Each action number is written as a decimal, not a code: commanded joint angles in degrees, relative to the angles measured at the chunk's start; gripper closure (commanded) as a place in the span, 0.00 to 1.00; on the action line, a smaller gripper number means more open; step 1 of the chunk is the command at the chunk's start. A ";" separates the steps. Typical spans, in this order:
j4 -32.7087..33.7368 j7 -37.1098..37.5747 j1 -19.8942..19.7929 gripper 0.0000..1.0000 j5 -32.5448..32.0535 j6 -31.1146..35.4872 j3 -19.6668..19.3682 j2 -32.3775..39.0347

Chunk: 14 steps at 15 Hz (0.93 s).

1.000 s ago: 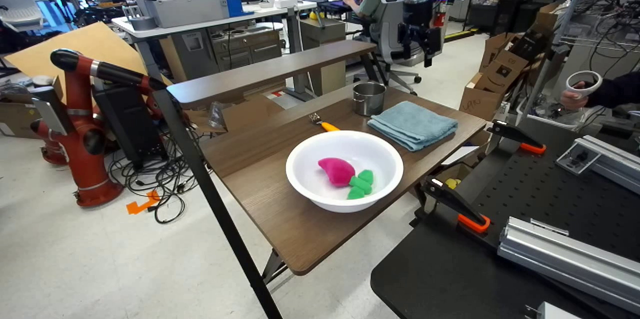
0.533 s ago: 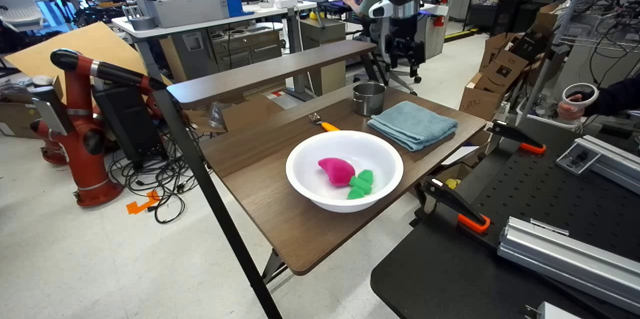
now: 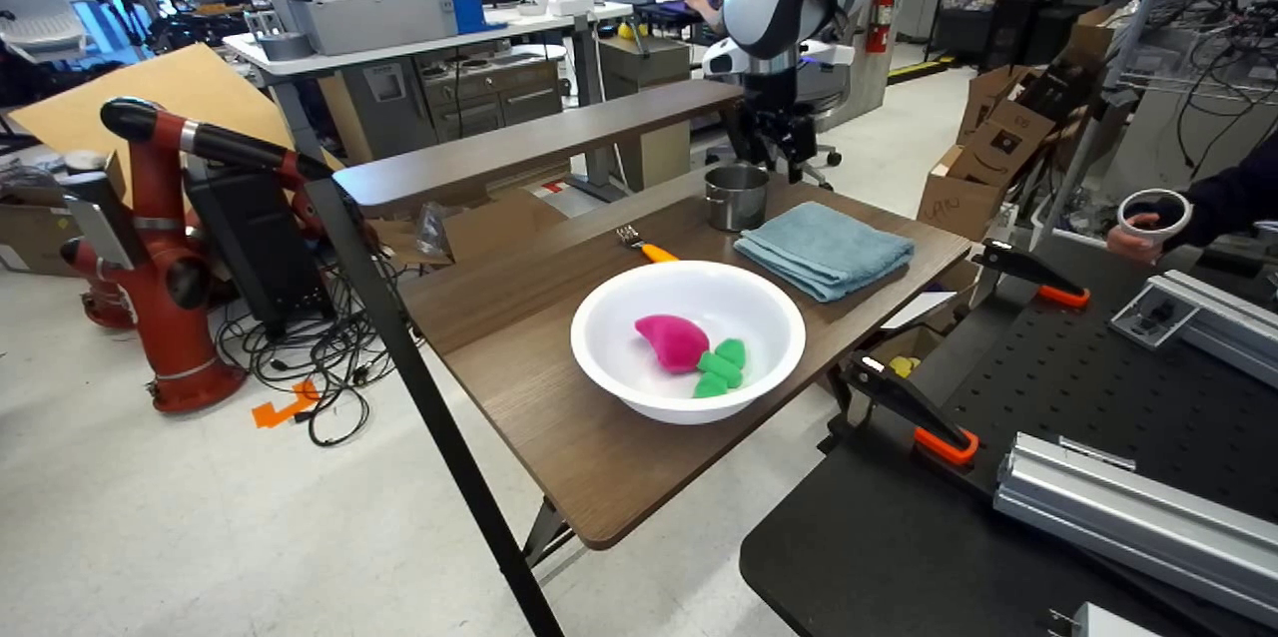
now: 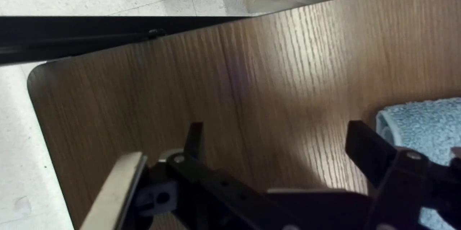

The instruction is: Move the bowl to the left

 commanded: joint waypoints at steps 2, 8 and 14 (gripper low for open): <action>3.77 1.68 2.19 0.00 -3.47 -0.24 -0.23 3.19; 2.53 1.77 4.08 0.00 -3.85 0.57 1.04 2.29; 1.10 1.54 5.49 0.00 -3.90 0.85 2.25 1.83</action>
